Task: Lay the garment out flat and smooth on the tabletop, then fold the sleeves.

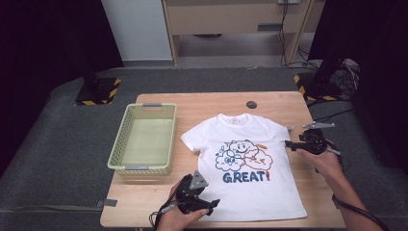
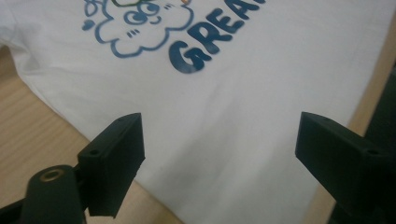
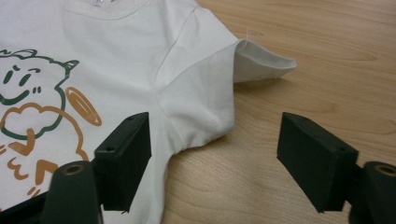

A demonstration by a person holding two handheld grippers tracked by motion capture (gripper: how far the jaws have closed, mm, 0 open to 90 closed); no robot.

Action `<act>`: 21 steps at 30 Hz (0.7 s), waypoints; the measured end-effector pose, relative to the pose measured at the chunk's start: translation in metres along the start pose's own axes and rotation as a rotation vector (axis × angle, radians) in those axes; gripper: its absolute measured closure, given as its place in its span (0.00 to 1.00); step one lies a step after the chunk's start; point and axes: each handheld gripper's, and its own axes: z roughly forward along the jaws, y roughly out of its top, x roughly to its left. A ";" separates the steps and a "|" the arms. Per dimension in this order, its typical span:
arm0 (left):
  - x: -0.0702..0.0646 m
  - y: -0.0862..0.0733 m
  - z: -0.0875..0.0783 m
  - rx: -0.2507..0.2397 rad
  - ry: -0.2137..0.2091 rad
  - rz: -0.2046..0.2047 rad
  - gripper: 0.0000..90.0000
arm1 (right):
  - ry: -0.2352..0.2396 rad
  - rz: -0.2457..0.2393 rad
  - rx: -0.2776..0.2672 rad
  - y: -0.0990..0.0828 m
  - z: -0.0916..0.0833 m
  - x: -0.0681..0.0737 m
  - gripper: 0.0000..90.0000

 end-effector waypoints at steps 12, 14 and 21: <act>0.019 -0.004 0.027 0.034 0.082 -0.038 0.10 | 0.054 0.103 -0.018 0.004 0.016 -0.010 0.22; 0.019 -0.006 0.030 0.040 0.085 -0.042 0.10 | 0.059 0.115 -0.024 0.008 0.020 -0.010 0.28; 0.020 -0.011 0.037 0.065 0.108 -0.026 0.11 | 0.072 0.141 0.010 0.019 0.039 -0.012 0.41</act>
